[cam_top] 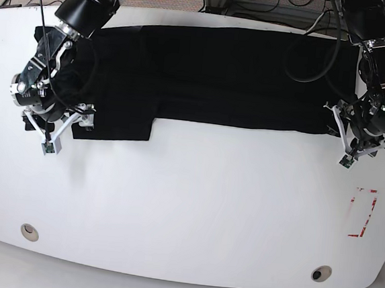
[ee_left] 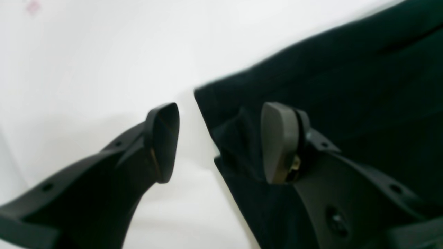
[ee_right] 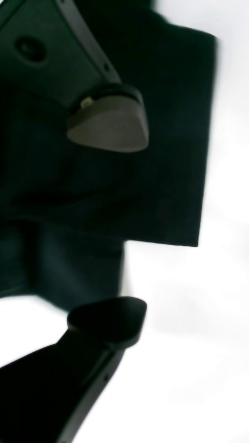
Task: Layout the t-shirt on the table in an organized manner, then fold the t-shirt properly
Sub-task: 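Lay the folded hem down onto the shirt near the collar with both grippers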
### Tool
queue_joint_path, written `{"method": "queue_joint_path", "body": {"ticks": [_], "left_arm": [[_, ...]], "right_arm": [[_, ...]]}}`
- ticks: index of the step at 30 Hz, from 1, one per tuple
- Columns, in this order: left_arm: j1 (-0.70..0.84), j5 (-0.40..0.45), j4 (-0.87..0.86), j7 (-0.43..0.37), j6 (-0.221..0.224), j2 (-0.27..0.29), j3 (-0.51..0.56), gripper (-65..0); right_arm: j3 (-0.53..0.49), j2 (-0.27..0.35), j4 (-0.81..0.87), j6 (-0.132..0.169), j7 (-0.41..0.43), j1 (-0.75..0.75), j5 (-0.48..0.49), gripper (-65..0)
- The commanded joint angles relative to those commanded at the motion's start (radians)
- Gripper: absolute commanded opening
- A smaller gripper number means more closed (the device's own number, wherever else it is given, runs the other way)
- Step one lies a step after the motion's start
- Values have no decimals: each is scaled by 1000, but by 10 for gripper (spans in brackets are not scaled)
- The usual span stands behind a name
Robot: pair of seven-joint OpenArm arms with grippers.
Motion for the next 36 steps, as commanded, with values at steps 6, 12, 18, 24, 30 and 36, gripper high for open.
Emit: {"method": "queue_joint_path", "body": {"ticks": [6,12,18,24,30,36], "left_arm": [[0,2,2,0,0,0,0,-296],[0,2,2,0,0,0,-2,-297],[0,2,2,-2,0,0,-2,-297],[0,2,2,-2,0,0,-2,-297],[0,2,2,-2,0,2,-2,-297],[0,3,-2,-5,0,2,-2,-297]], "right_arm": [[0,37,-169,0,66,32,2,0],[-2,35,-196,0,92,29,2,0],[-2,11,-199,0,92,25,2,-117],[-2,2,-198,0,75,15,2,-371],[-2,2,-193,0,63,14,2,-547],[-3,5,-172,0,-28,14,35,-588]]}}
